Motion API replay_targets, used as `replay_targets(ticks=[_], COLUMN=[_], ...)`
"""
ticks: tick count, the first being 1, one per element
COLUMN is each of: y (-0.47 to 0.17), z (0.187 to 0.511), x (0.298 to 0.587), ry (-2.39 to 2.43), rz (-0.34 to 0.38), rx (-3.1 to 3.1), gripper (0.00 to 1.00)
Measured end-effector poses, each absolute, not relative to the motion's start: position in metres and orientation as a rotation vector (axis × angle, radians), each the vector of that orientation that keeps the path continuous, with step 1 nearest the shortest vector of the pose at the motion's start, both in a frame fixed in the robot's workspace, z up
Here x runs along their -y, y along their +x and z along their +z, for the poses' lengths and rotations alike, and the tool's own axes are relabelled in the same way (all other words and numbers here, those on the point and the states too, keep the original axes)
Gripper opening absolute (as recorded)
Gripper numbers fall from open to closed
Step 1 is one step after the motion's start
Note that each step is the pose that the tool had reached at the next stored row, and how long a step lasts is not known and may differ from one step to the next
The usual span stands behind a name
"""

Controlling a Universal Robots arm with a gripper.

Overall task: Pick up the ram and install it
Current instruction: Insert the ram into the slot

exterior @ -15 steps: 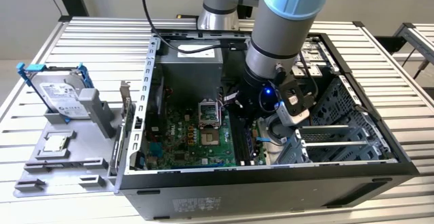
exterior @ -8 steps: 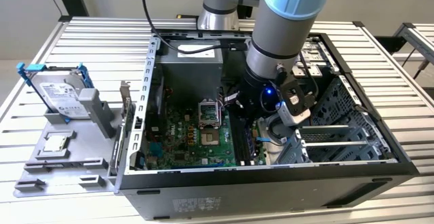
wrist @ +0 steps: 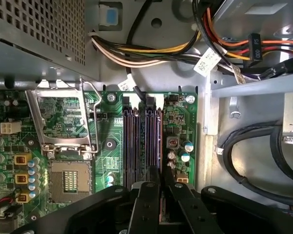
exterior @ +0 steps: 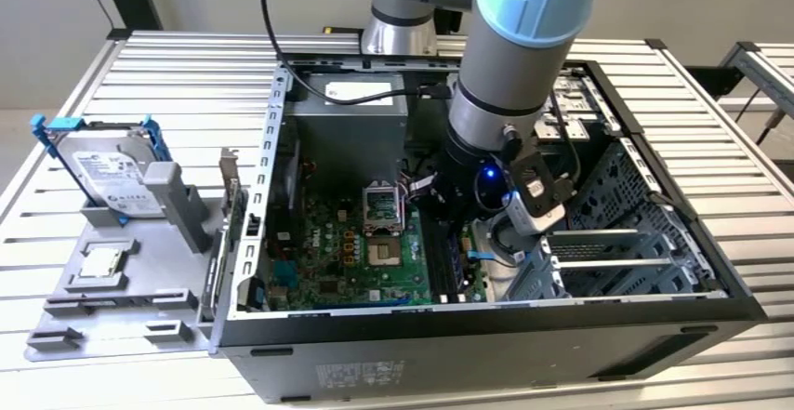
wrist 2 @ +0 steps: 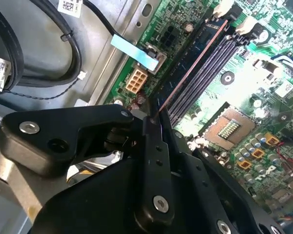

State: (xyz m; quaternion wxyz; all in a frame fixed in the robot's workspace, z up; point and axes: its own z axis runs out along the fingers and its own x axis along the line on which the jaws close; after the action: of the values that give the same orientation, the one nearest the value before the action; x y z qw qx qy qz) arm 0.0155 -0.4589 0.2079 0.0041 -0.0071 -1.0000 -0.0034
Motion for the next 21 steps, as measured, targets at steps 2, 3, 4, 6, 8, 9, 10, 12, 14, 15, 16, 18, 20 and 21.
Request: replay_targets(ticks=[2,3,4,6,8,9,10,12,14,15,16,18,20,21], y=[0.015,0.015,0.015,0.016,0.016,0.016,0.016,0.016,0.016,0.016,0.016,0.016,0.016,0.016], z=[0.207,0.207,0.207,0.206,0.207,0.208,0.211,0.219,0.228,0.231,0.234,0.236,0.236,0.236], x=[0.459,0.459,0.459,0.458,0.458,0.459,0.459,0.459,0.459,0.459,0.459,0.459,0.459,0.459], ry=[-0.022,-0.022,-0.022,-0.022,-0.022,-0.022,-0.029,-0.039,-0.035,-0.035,-0.035,-0.035,-0.035,-0.035], rz=[-0.012,-0.012,-0.013,-0.019,-0.015,-0.013,-0.015,-0.015,-0.016,-0.018,-0.022,-0.026,-0.027,-0.026], rx=[3.134,3.134,3.133,3.134,3.134,3.133,3.133,3.133,3.133,3.133,3.133,3.133,3.133,3.133], gripper=[0.0,0.0,0.0,1.0,1.0,1.0,1.0,1.0,1.0,1.0,1.0,1.0,1.0,1.0])
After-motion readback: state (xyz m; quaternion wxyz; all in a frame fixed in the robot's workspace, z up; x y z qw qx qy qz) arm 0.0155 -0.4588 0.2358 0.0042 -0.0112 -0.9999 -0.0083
